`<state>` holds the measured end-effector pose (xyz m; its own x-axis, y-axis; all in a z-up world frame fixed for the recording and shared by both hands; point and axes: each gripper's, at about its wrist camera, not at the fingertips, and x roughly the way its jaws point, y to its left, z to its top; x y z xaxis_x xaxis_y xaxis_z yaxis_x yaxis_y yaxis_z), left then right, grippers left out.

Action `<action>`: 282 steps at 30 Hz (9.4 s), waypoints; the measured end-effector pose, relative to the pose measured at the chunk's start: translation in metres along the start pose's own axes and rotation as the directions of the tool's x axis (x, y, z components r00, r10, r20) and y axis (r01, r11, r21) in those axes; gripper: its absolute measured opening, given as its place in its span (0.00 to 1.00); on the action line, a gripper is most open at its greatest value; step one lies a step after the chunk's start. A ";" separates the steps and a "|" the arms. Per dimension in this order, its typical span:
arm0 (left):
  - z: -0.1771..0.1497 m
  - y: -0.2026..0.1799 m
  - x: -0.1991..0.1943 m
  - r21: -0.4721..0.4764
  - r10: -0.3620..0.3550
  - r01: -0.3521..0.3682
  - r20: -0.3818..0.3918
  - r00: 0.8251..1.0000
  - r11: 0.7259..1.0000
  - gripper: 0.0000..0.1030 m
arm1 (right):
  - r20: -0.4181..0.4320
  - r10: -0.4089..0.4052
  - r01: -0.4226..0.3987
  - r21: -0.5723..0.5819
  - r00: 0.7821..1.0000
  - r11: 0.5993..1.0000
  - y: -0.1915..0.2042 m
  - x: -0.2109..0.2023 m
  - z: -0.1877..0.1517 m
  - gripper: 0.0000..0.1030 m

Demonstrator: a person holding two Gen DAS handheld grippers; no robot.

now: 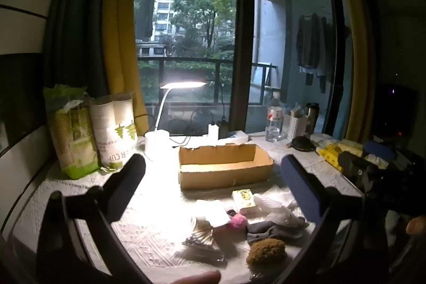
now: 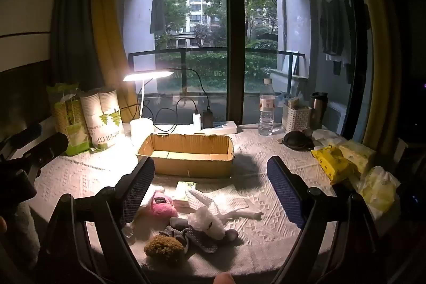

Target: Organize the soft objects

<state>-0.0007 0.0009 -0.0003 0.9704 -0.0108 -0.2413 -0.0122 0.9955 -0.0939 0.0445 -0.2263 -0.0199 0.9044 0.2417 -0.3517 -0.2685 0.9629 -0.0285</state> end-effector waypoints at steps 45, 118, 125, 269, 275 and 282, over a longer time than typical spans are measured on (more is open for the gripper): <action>-0.006 -0.005 0.005 0.000 0.000 0.000 -0.035 0.999 1.000 0.99 | -0.002 0.003 -0.002 0.010 1.000 1.000 0.000 -0.001 0.000 0.86; -0.055 0.009 0.095 -0.035 0.027 -0.039 -0.299 0.954 0.999 0.99 | -0.203 -0.024 0.034 0.047 0.979 0.998 -0.027 0.077 -0.030 0.86; -0.076 0.011 0.133 -0.022 0.034 -0.046 -0.394 0.918 0.999 0.99 | -0.287 -0.021 0.038 0.055 0.958 0.998 -0.039 0.114 -0.046 0.86; -0.049 -0.023 0.336 -0.083 -0.089 0.054 -0.502 0.860 0.995 0.61 | -0.313 0.287 -0.281 0.064 0.906 0.958 -0.048 0.300 0.000 0.63; -0.045 -0.021 0.324 -0.088 -0.093 0.056 -0.490 0.867 0.995 0.61 | -0.308 0.275 -0.272 0.053 0.911 0.961 -0.046 0.289 0.003 0.63; -0.039 -0.020 0.305 -0.089 -0.099 0.065 -0.465 0.880 0.994 0.62 | -0.291 0.262 -0.261 0.044 0.920 0.964 -0.042 0.269 0.008 0.63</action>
<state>0.2861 -0.0255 -0.1101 0.7425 -0.1520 -0.6524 0.0296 0.9804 -0.1947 0.3022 -0.2011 -0.1061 0.6650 0.4396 -0.6037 -0.4802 0.8708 0.1051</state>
